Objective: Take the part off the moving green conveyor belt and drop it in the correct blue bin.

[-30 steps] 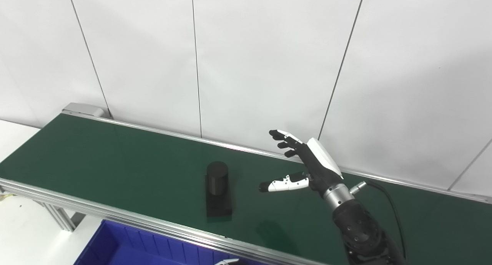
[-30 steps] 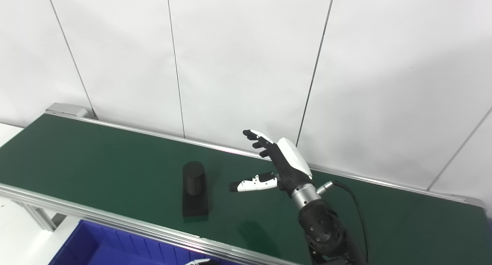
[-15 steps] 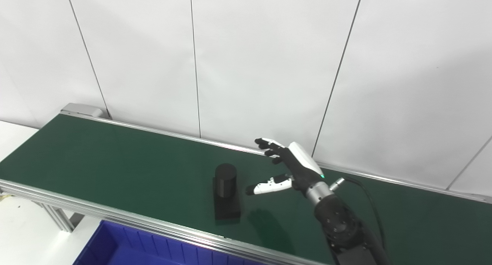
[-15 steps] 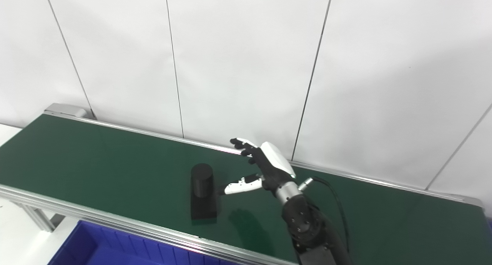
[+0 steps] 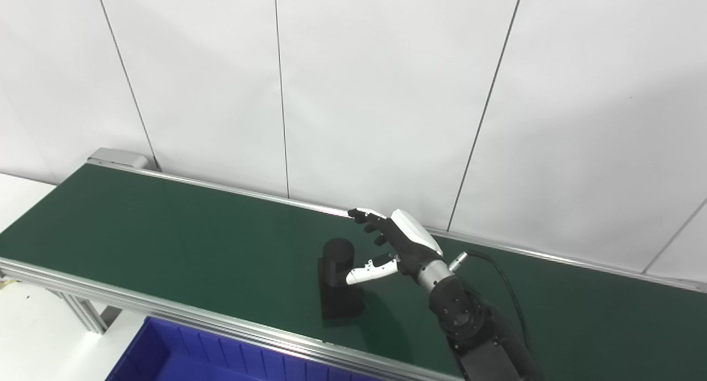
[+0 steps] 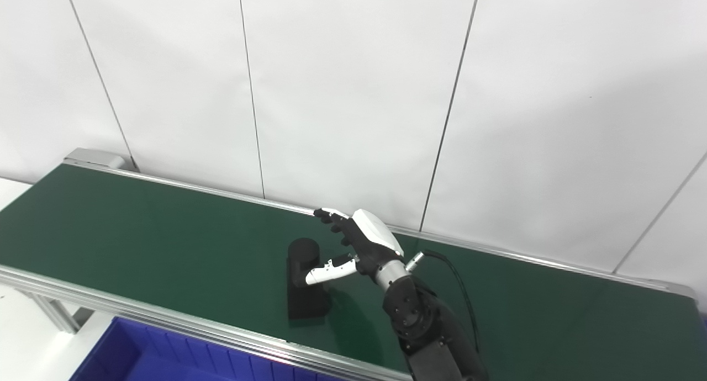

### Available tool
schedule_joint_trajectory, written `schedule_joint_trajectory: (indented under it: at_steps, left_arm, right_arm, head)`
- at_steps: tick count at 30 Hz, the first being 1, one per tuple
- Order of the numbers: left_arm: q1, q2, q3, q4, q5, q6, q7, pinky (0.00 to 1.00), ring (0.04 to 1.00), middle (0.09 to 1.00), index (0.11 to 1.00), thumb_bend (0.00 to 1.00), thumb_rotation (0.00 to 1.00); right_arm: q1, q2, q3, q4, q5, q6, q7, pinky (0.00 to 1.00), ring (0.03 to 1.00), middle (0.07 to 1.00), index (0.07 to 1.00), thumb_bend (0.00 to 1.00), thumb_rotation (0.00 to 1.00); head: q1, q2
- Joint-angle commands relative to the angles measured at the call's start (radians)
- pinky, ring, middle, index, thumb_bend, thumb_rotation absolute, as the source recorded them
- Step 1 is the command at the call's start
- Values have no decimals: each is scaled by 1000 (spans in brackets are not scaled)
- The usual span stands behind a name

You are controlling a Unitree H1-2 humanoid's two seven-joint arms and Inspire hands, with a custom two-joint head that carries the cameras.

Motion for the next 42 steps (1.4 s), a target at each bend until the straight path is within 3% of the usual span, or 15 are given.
schedule_joint_trajectory:
  at_steps: [1, 8, 11, 13, 20, 23, 25, 26, 28, 29, 34, 42]
  left_arm:
    - [-2, 5, -3, -33, -2, -39, 13, 670, 763, 786, 738, 1000, 133]
    - [-1, 0, -6, -31, -5, -39, 15, 673, 765, 787, 740, 1000, 153]
    - [1, -1, -7, -36, -1, -39, 15, 677, 768, 791, 744, 1000, 146]
    - [2, -1, -9, -40, 2, -39, 21, 658, 757, 787, 745, 997, 137]
    - [8, -2, -9, -48, 3, -39, 27, 652, 752, 786, 745, 988, 116]
    - [9, -2, -9, -51, 1, -39, 28, 658, 756, 788, 745, 986, 119]
    - [7, 0, -11, -50, 2, -39, 32, 658, 757, 787, 744, 986, 115]
    - [7, -1, -11, -49, 2, -39, 32, 659, 757, 787, 745, 986, 117]
    - [7, -1, -9, -48, 2, -39, 32, 658, 759, 787, 745, 989, 127]
    - [6, -1, -9, -47, 2, -39, 32, 658, 759, 787, 745, 990, 128]
    - [0, 2, -8, -42, 4, -39, 36, 657, 756, 785, 745, 987, 126]
    - [-5, 5, -3, -38, 8, -39, 36, 669, 760, 786, 746, 990, 127]
  right_arm:
    - [-66, 20, 4, 6, -3, -13, -23, 754, 857, 887, 891, 887, 343]
    - [-89, 45, 23, 118, -5, -24, -54, 741, 853, 889, 902, 887, 327]
    - [-89, 54, 21, 160, 1, -39, -78, 705, 819, 876, 888, 865, 257]
    - [-88, 62, 18, 189, 7, -48, -96, 618, 727, 827, 864, 829, 139]
    - [-86, 73, 35, 261, 2, -71, -155, 543, 641, 793, 807, 722, 11]
    - [-86, 73, 50, 288, -16, -93, -203, 546, 607, 698, 727, 620, 1]
    - [-86, 74, 59, 304, -28, -102, -239, 501, 559, 517, 561, 539, 0]
    - [-84, 74, 62, 309, -32, -105, -254, 488, 550, 497, 536, 529, 0]
    - [-82, 73, 66, 316, -37, -114, -276, 460, 433, 506, 542, 512, 0]
    - [-79, 71, 66, 315, -38, -122, -287, 458, 424, 506, 543, 511, 0]
    - [-60, 64, 61, 312, -43, -162, -355, 515, 415, 506, 551, 511, 0]
    - [-30, 57, 40, 281, -23, -215, -412, 491, 418, 499, 552, 509, 0]
  head:
    - [3, 2]
    - [11, 5]
    - [16, 9]
    - [18, 10]
    - [18, 13]
    - [17, 16]
    - [15, 16]
    - [15, 16]
    - [14, 15]
    - [13, 16]
    - [11, 16]
    - [2, 15]
